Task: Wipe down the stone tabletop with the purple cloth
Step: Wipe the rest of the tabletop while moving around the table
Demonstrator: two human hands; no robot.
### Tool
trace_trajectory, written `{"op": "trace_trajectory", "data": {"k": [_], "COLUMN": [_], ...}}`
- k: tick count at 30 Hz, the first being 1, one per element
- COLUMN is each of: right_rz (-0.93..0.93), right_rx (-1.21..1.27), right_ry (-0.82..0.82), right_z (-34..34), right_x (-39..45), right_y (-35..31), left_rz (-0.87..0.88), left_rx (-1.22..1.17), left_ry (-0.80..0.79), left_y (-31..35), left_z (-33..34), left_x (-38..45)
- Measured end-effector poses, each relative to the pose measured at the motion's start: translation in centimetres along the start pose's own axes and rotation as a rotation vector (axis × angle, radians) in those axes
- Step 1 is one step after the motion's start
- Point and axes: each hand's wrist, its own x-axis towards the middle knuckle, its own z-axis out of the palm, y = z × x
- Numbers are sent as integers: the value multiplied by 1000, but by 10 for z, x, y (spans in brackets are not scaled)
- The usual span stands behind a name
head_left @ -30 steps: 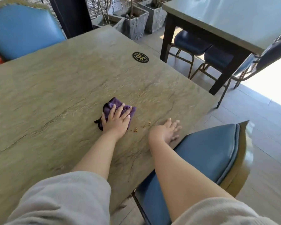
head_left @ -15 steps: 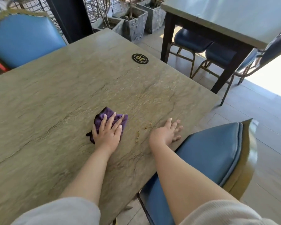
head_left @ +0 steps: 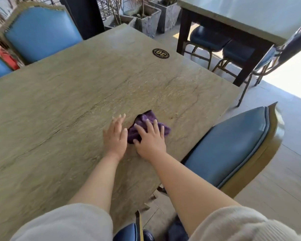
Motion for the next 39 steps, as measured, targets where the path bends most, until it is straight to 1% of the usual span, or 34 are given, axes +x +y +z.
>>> {"op": "trace_trajectory", "data": {"k": [2,3,6,9,11,13,16,19,21,23,25,28,31,32,34,35,36,37,39], "right_rz": [-68,-99,-189,-234,-239,-201,-87,39,126,208,266,320,280,268,259,256,257,279,361], "right_rx": [-154,-186,-247,-292,-288,-272,-236,-169,-108,-52,-33,-18,-27,-22,-9,5,32,80,185], "right_ry": [-44,-39,-61,-76,-72,-59,-46,-51,-22,36,57,0,-41,-71,-199,-273,-309,-283,-110], "right_z": [16,17,10,-2,-10,-20,-38,-55,-62,-63,-60,-51,-37,-34,-34,-37,-42,-48,-60], "right_x": [5,12,44,81,102,120,134,129,115,96,77,44,4,-6,-19,-21,-21,-20,-11], "right_y": [6,9,15,21,28,39,64,90,101,107,102,78,48,39,26,21,18,17,23], "left_rz": [-56,-45,9,16,18,24,34,36,39,39,38,44,53,53,46,45,50,56,54], "left_rx": [9,31,195,358,405,421,469,510,521,516,515,508,507,506,480,449,395,310,126], "left_ry": [-27,-22,26,4,-19,-54,-106,-138,-148,-151,-158,-172,-193,-204,-239,-266,-287,-296,-276], "left_y": [-7,-9,-13,-13,-12,-11,-10,-8,-7,-8,-8,-8,-9,-9,-9,-10,-10,-11,-12], "left_z": [5,9,19,24,24,23,21,19,19,20,20,19,18,18,14,12,8,4,-5], "left_x": [-7,-10,-14,-11,-11,-11,-11,-11,-11,-11,-11,-10,-11,-10,-7,-7,-7,-9,-24]}}
